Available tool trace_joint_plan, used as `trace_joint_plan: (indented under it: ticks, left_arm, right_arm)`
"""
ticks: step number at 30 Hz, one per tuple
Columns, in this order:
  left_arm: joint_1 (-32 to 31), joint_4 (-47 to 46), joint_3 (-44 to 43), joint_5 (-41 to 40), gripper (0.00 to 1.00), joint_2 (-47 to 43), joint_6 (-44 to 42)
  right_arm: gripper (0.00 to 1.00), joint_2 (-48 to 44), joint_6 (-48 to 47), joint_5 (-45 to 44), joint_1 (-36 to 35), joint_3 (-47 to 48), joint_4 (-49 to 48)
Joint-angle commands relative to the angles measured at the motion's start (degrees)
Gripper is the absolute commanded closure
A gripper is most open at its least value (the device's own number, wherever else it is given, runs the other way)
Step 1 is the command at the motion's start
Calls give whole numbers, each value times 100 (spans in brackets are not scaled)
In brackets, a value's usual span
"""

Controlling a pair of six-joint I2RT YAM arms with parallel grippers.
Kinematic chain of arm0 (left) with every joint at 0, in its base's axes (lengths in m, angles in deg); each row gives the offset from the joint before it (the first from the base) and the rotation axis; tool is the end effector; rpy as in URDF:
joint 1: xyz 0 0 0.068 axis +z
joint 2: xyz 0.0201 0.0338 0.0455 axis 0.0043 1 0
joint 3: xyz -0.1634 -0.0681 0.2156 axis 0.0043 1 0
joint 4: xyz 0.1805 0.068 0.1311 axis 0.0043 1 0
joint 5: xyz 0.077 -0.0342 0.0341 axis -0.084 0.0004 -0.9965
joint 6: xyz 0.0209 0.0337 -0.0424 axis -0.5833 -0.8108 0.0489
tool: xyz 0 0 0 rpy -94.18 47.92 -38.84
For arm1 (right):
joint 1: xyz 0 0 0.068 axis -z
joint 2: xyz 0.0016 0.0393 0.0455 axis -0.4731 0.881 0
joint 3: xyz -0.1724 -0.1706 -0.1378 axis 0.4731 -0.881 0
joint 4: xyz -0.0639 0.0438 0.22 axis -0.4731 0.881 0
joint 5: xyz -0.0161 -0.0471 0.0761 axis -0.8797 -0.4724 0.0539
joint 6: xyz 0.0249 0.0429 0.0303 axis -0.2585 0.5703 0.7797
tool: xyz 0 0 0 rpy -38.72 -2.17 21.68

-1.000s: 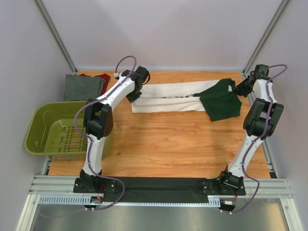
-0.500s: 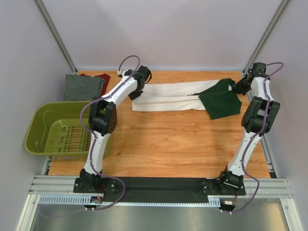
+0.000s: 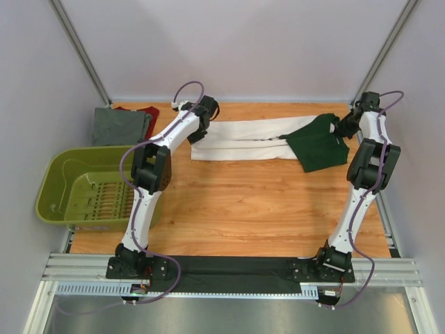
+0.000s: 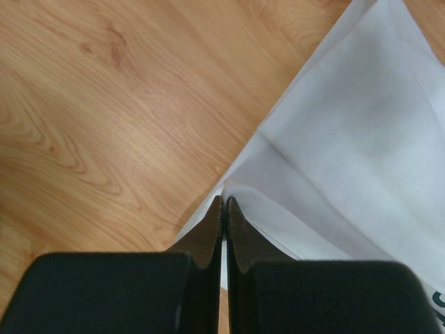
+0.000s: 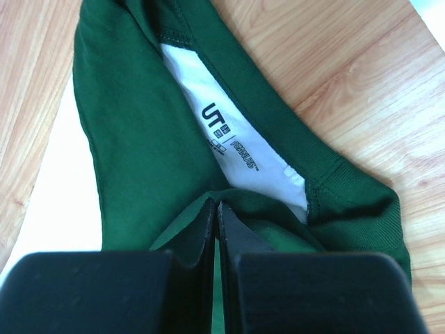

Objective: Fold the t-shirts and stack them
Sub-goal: Fold the tshirt

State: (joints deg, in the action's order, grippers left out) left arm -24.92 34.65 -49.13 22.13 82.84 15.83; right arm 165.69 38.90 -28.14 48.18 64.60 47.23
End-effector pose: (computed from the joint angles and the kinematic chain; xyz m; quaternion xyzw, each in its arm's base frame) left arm 0.4328 -0.1789 0.2067 -0.3369 0.8894 0.1030 0.2912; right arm 0.4623 -0.1596 0.1961 0.3907 0.8826 0.1111 0.2367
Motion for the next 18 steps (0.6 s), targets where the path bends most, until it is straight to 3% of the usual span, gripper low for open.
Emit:
trace_joint_plan:
  ticks: [1, 17, 18]
  left_arm:
    - [82, -221, -255, -304, 100, 33, -243]
    - [161, -433, -246, -199, 100, 130, -322]
    - [161, -407, -237, -190, 92, 130, -331]
  right_arm:
    - [100, 40, -141, -244, 18, 305, -197]
    - [100, 180, -220, -218, 18, 322, -259]
    - [99, 198, -229, -209, 18, 340, -259]
